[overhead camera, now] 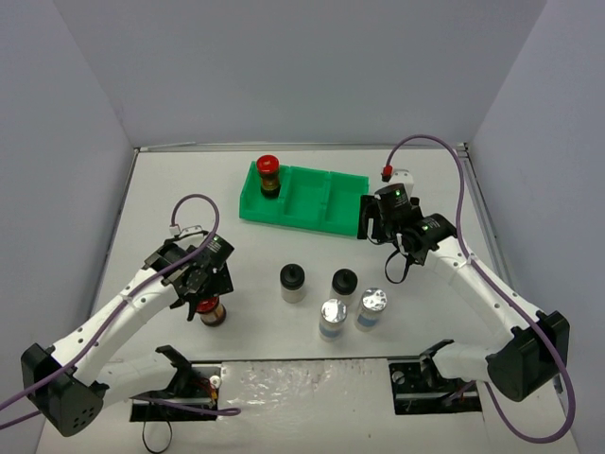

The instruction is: Organize the condiment bottles

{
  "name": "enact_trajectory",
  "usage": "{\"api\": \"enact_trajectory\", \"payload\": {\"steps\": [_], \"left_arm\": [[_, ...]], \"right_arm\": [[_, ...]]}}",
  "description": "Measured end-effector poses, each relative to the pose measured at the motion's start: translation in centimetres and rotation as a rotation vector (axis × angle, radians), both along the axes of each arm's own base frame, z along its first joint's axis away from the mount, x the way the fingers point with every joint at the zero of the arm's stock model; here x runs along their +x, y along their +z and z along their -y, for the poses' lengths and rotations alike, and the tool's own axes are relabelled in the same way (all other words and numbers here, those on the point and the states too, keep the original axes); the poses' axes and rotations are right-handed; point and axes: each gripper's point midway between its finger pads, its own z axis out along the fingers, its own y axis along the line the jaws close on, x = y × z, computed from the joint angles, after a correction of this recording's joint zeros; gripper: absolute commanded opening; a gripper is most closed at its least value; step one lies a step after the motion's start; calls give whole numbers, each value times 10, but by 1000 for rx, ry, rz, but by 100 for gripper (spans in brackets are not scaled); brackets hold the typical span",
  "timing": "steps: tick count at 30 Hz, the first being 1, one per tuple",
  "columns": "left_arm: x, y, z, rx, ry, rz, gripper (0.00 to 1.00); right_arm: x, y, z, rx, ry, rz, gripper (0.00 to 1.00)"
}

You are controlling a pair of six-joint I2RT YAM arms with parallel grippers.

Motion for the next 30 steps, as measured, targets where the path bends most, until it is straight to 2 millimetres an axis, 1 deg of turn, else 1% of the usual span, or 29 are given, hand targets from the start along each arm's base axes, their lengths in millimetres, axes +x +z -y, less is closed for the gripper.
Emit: {"api": "enact_trajectory", "payload": {"steps": [4,5,9,13,20,22,23,25,26,27,30], "left_arm": [[-7,-19,4,-28,11,-39,84],[-8,-21,6,-33,13,-44,84],[-6,-23,11,-56,20,-42,80],[-6,-24,11,-60,26,-41,75],[-6,-25,12,-65,36,-40,60],[-6,-25,12,-67,38,-39,50],[-5,-25,12,-69,39,-38,40],[-5,-25,13,-70,40,-38,13],[-5,-25,13,-70,40,-38,5],[-5,-25,13,-71,39,-37,0],[-5,-25,13,-70,37,-38,0]], "right_arm": [[-1,-1,-1,2,3,-3,77],[-1,-2,-1,2,4,-4,77],[-1,-3,-1,2,3,-4,77],[-1,-5,-1,1,3,-7,77],[-1,-5,-1,4,2,-4,77],[-1,-5,-1,4,1,-4,77],[-1,-5,-1,4,1,-5,77],[-1,-5,-1,4,1,-5,77],[-1,-5,-1,3,1,-5,77],[-1,-5,-1,3,2,-5,77],[-1,-5,-1,3,2,-5,77]]}}
